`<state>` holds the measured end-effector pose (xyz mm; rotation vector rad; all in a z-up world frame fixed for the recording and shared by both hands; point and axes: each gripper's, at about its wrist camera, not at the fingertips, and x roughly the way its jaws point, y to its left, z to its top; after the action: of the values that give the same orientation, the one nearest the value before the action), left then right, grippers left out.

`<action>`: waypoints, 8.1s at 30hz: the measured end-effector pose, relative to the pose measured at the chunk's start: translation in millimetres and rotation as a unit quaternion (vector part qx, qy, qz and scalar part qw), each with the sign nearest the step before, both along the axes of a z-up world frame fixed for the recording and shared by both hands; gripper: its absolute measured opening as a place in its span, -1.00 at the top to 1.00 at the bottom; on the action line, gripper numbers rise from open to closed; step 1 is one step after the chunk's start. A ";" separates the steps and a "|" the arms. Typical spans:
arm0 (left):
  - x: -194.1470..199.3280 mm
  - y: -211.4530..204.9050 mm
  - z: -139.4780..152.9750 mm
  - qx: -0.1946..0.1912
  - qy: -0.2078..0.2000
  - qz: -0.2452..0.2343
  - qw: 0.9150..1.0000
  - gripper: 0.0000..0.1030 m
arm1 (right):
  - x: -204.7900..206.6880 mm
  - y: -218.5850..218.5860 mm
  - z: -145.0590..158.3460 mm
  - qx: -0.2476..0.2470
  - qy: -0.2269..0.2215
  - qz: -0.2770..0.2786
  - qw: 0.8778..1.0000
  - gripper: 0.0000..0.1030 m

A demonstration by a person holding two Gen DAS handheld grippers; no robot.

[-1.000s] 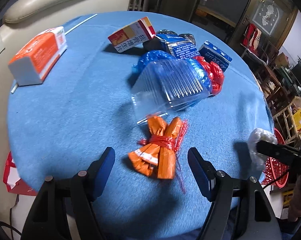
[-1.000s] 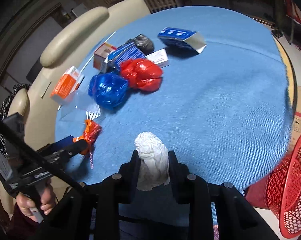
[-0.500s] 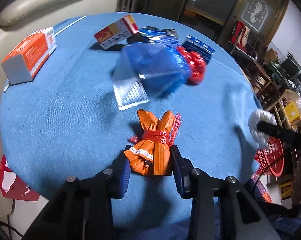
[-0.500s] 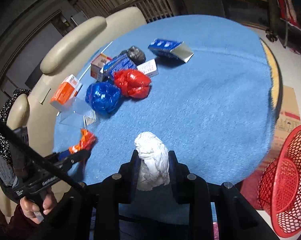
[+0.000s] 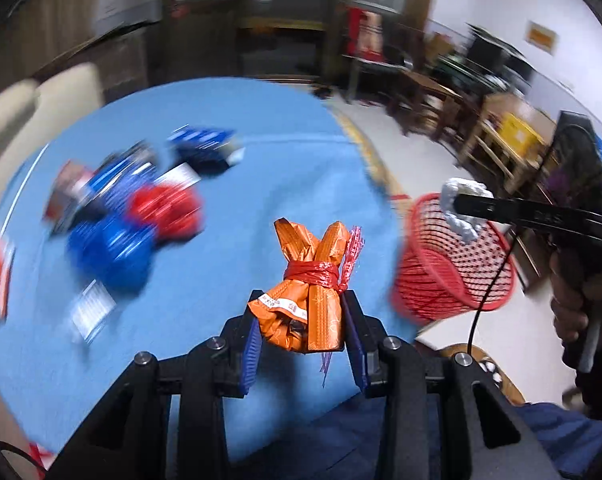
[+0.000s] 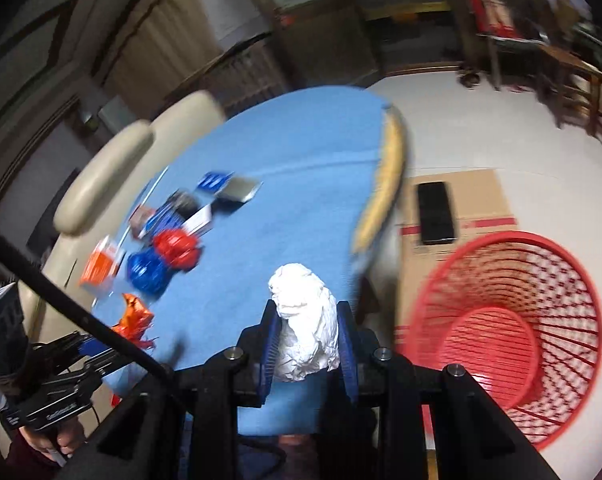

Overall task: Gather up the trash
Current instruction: 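Carry tissue and orange wrapper to the red basket and open both grippers, then grasp the red plastic bag with the right gripper while the left grasps the clear tray, then drop the red bag and clear tray into the red basket, opening both grippers, then grasp the blue box with the right gripper while the left grasps the blue bag, then carry the blue box and blue bag to the red basket and release both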

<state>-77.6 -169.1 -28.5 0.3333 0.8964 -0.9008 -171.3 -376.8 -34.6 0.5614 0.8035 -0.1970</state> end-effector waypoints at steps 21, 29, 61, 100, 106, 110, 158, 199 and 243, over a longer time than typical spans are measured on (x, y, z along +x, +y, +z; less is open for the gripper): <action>-57.2 -201.7 -11.7 0.060 0.005 -0.170 0.984 -0.13 | -136.3 -166.3 -37.9 0.127 -0.025 -0.215 0.968 0.33; -35.7 -178.1 -7.5 0.051 0.003 -0.127 0.991 -0.13 | -136.7 -164.0 -47.5 0.123 -0.017 -0.223 0.967 -0.34; 93.4 127.3 -19.5 0.016 -0.021 0.247 0.969 -0.42 | -50.5 -93.7 6.1 -0.034 0.012 -0.223 0.974 -0.34; 131.3 136.3 -31.4 -0.046 0.075 0.313 0.946 -0.45 | 152.0 106.4 -27.5 0.032 -0.010 0.145 0.989 0.22; 133.4 127.1 -43.7 -0.048 0.061 0.337 0.938 -0.20 | 147.3 112.6 -32.8 0.029 -0.009 0.142 0.989 0.22; 132.2 134.5 -42.7 -0.062 0.053 0.339 0.937 -0.19 | 137.8 114.3 -28.2 0.008 -0.021 0.147 0.989 0.22; -29.9 -189.2 -19.2 0.031 0.032 -0.105 0.994 -0.28 | -118.9 -122.6 -45.6 0.079 -0.070 -0.175 0.979 -0.11; 188.1 96.9 -58.0 -0.074 0.222 0.396 0.888 -0.46 | 299.2 113.6 -10.7 -0.186 0.021 0.218 0.958 -0.20; 5.1 -18.7 50.4 0.049 -0.154 0.174 0.971 -0.12 | 13.5 39.6 34.6 -0.032 -0.113 0.081 0.990 0.09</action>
<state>-72.5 -187.9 21.9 0.3759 0.6843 -0.4649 -157.7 -337.2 0.0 0.4458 0.6163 -0.0097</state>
